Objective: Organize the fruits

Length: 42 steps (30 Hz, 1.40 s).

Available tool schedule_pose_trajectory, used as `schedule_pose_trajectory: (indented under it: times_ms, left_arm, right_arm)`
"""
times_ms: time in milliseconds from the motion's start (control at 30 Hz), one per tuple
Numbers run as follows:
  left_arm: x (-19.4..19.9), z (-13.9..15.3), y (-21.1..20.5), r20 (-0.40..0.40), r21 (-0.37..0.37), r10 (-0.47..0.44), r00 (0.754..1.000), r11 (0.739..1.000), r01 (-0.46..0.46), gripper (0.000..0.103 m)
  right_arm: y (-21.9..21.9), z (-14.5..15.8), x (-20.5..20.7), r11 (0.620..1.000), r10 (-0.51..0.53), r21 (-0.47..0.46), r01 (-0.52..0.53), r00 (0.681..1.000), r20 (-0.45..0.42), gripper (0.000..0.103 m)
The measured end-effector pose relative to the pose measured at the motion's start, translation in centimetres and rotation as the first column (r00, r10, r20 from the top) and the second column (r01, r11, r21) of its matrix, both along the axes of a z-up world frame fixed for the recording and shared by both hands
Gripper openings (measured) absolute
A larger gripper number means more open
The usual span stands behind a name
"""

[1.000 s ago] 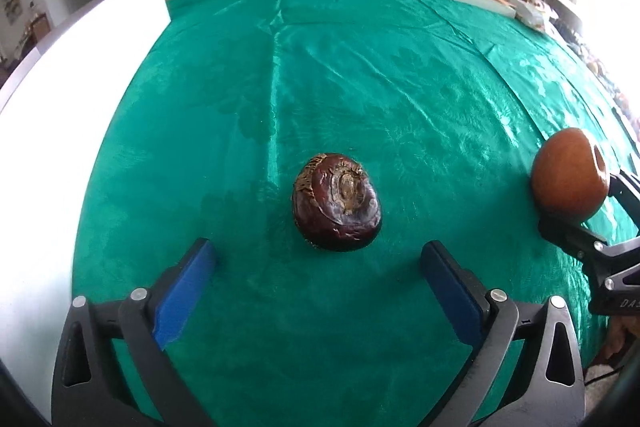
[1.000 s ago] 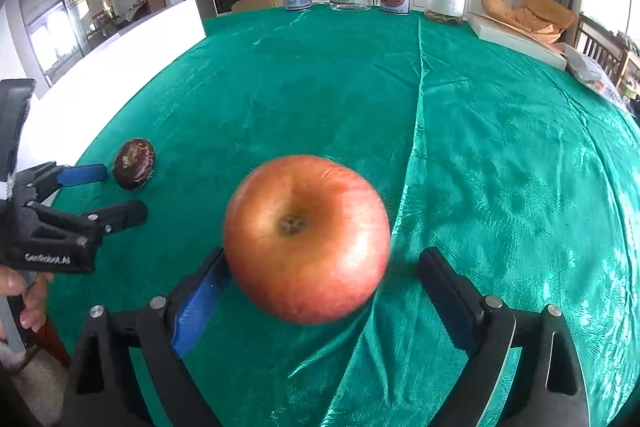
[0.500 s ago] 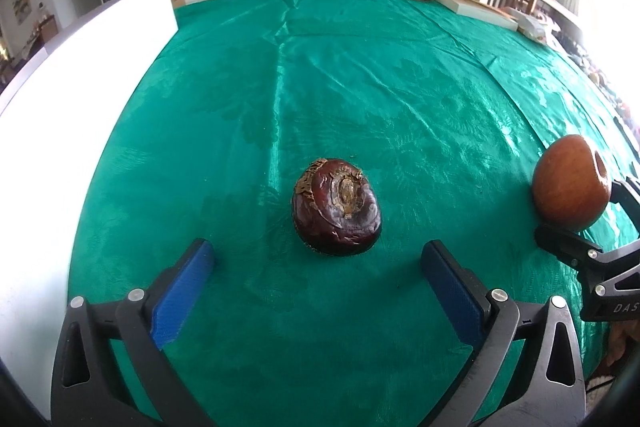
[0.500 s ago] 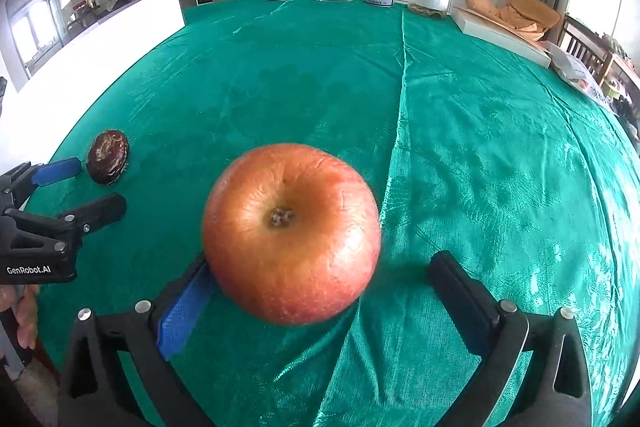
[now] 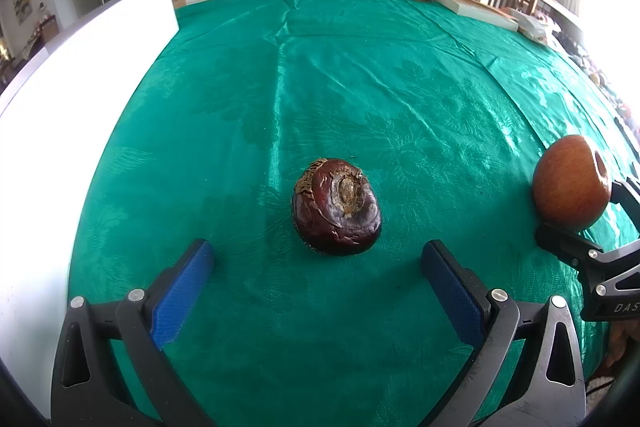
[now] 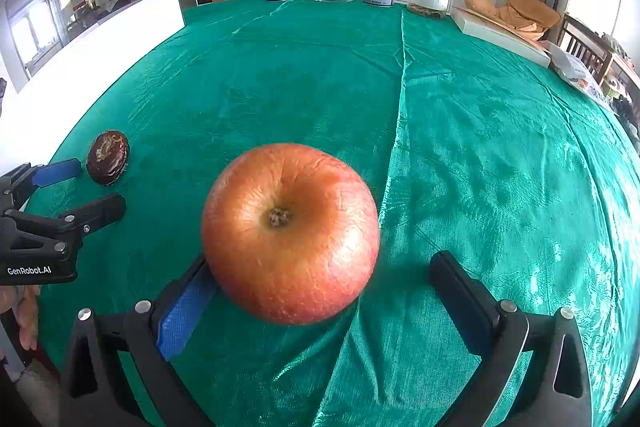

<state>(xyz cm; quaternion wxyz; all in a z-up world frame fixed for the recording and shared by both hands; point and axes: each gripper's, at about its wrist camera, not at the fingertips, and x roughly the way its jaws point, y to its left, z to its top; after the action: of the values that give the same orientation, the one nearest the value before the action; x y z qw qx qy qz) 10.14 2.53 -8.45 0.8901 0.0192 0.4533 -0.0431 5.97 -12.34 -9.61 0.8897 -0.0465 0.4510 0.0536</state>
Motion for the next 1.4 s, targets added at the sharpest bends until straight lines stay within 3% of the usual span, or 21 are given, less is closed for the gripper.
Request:
schedule_pose_trajectory:
  times_ms: [1400]
  left_arm:
    - [-0.1, -0.07, 0.02, 0.003, -0.001, 0.0, 1.0, 1.0, 0.0, 0.103]
  right_arm:
    - [-0.11, 0.03, 0.03, 1.0, -0.001, 0.032, 0.0, 1.0, 0.01, 0.103]
